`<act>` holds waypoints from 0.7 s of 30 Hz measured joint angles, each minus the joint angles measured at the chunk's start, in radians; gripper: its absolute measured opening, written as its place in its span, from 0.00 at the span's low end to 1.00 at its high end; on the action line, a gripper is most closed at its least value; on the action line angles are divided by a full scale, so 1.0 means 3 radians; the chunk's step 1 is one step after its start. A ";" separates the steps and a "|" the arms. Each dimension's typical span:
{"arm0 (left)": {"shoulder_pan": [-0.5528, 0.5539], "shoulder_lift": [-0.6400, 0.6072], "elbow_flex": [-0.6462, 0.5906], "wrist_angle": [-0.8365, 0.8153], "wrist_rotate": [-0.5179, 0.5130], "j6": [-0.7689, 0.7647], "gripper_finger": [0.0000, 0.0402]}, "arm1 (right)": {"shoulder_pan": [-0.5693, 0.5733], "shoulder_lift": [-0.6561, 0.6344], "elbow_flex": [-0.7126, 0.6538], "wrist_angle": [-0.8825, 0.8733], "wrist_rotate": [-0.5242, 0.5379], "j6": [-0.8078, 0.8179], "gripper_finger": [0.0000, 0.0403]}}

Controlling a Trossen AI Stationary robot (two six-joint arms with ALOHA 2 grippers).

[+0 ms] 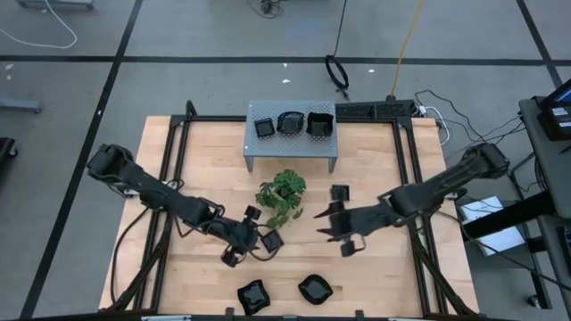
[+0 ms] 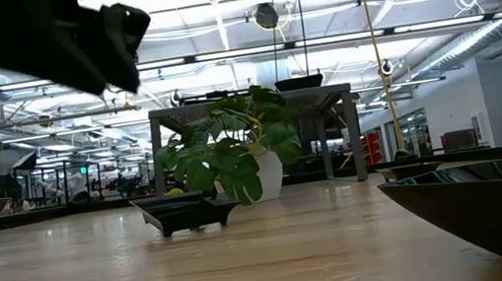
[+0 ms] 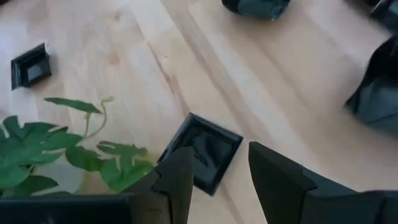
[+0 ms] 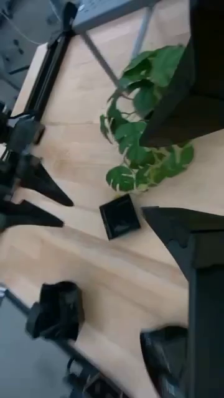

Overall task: Pick & Place Mini shaped plates
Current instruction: Stack the black square plate on top of the other black square plate on the shelf

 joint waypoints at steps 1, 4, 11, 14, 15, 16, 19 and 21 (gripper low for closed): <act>-0.0002 0.0026 -0.0044 0.0061 -0.0018 0.0073 0.40 | 0.0020 -0.0068 0.0000 -0.0076 0.0033 0.0064 0.39; -0.0010 0.0204 -0.0089 0.0260 -0.0042 0.0265 0.40 | 0.0054 -0.0236 -0.0020 -0.0266 0.0070 0.0247 0.38; -0.0015 0.0683 -0.0090 0.0427 -0.0095 0.0677 0.40 | 0.0058 -0.0560 -0.0543 0.0105 0.0069 0.0334 0.38; -0.0015 0.0792 -0.0090 0.0437 -0.0128 0.0831 0.40 | 0.0049 -0.0686 -0.0822 0.0333 0.0070 0.0368 0.38; -0.0015 0.0820 -0.0090 0.0461 -0.0159 0.0873 0.40 | 0.0049 -0.0723 -0.0912 0.0441 0.0069 0.0368 0.39; -0.0015 0.0850 -0.0089 0.0515 -0.0191 0.0902 0.40 | 0.0049 -0.0768 -0.1008 0.0522 0.0069 0.0370 0.39; -0.0012 0.0935 -0.0087 0.0556 -0.0317 0.1005 0.40 | 0.0047 -0.0870 -0.1261 0.0831 0.0069 0.0369 0.39; -0.0006 0.0982 -0.0086 0.0598 -0.0355 0.1063 0.40 | 0.0047 -0.0937 -0.1406 0.0965 0.0071 0.0369 0.39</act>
